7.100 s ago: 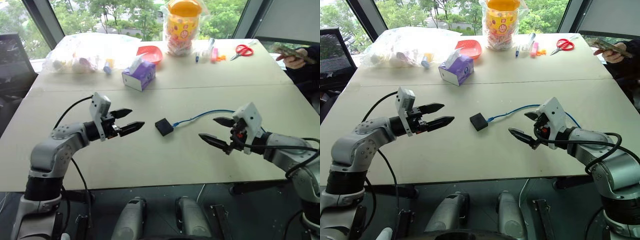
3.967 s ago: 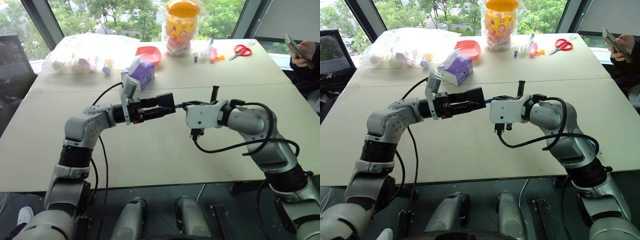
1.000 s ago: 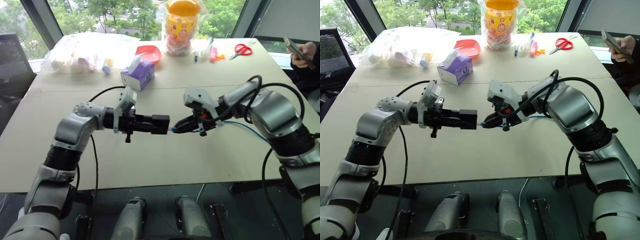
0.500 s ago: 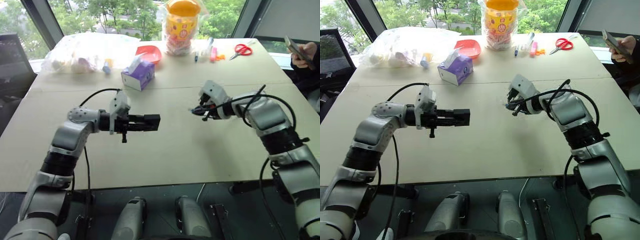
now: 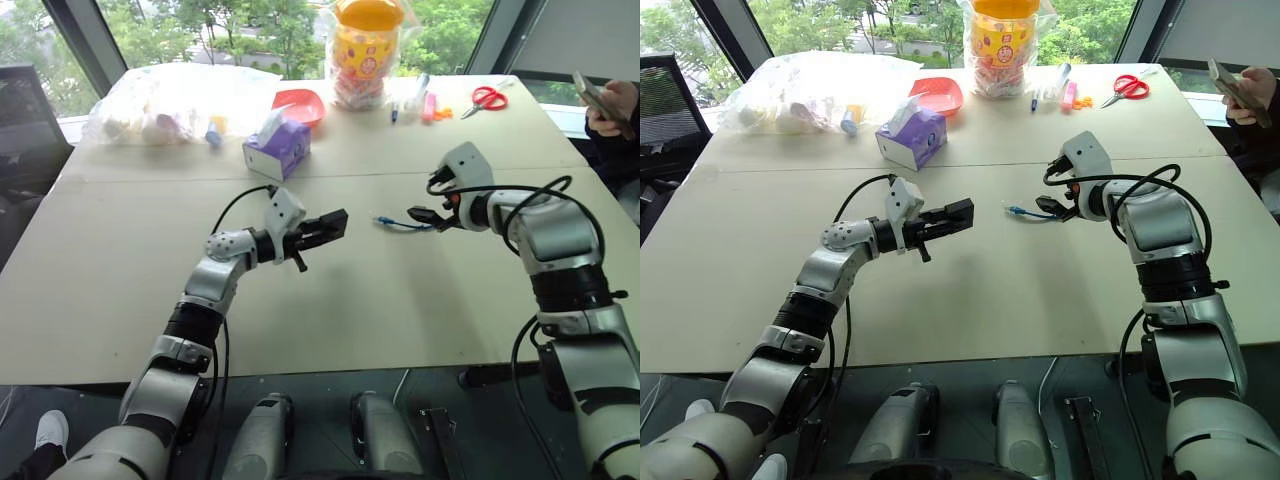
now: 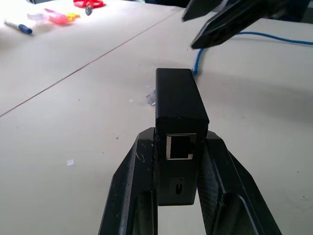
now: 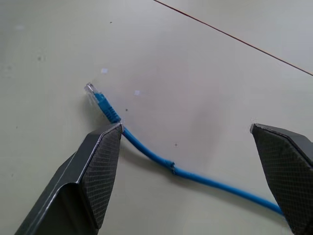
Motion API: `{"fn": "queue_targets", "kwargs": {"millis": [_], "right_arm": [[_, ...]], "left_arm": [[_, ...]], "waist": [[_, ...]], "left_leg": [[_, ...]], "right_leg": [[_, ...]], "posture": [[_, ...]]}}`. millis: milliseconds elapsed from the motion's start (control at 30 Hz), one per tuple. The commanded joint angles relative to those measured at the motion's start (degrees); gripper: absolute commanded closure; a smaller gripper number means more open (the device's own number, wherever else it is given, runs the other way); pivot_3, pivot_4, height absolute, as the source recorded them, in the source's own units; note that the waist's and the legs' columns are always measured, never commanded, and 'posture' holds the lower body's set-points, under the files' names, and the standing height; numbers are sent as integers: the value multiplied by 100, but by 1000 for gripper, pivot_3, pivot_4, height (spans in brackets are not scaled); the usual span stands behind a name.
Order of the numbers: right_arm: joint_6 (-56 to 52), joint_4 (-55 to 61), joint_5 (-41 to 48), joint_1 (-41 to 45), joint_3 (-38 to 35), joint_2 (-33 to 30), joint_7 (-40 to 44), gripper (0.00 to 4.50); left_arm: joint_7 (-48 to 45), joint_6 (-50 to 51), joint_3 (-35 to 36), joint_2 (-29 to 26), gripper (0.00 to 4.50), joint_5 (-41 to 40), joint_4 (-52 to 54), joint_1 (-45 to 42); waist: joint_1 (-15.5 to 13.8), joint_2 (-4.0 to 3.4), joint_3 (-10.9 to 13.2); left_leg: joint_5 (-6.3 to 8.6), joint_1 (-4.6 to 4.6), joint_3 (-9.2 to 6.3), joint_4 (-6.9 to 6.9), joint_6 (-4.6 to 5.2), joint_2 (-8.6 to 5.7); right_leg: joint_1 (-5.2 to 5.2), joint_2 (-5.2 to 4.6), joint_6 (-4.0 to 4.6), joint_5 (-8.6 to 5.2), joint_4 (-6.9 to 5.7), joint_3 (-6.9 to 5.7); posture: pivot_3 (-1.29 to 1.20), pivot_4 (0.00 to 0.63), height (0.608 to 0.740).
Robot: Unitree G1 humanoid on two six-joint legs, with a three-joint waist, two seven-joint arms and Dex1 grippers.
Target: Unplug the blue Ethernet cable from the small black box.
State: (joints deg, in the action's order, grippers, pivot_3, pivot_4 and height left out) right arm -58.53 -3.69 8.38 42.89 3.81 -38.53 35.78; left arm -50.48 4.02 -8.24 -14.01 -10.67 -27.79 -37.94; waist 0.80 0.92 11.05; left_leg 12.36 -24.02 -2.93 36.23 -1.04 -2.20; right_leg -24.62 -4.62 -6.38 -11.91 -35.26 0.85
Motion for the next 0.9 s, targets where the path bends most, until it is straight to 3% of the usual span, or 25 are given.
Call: {"fn": "queue_targets", "kwargs": {"millis": [33, 200, 467, 900], "right_arm": [[-402, 883, 201, -236, -226, -87, -31, 67], [-794, 1481, 354, -554, -397, -151, -127, 67], [-1127, 2469, 782, -1179, -593, -539, 122, 0], [-127, 3231, 1253, -2136, -1011, -675, 397, 0]], "left_arm": [[215, -386, 119, 90, 4021, 126, -466, -102], [303, -838, 120, 85, 4021, 291, -1053, -53], [-55, -743, 304, -347, 62, 116, -837, 312], [-589, 1335, 877, -1599, 17, -847, 1857, 1231]], "waist": [[0, -1, -1], [-12, -1, -1], [14, -2, -3], [-35, -4, -4]], "left_leg": [[0, 2, 1, 1, 0, 0], [0, 4, -1, 15, 0, 4], [1, 8, -3, 21, 2, 10], [2, 10, -2, 20, 3, 13]], "right_leg": [[0, 1, 0, 0, -2, 0], [7, 1, 0, 0, -5, 0], [15, 1, 0, -1, -4, 1], [18, -2, 18, -11, 1, 2]], "posture": [[0, 150, 740], [0, 150, 740], [0, 150, 740], [0, 150, 740]]}}
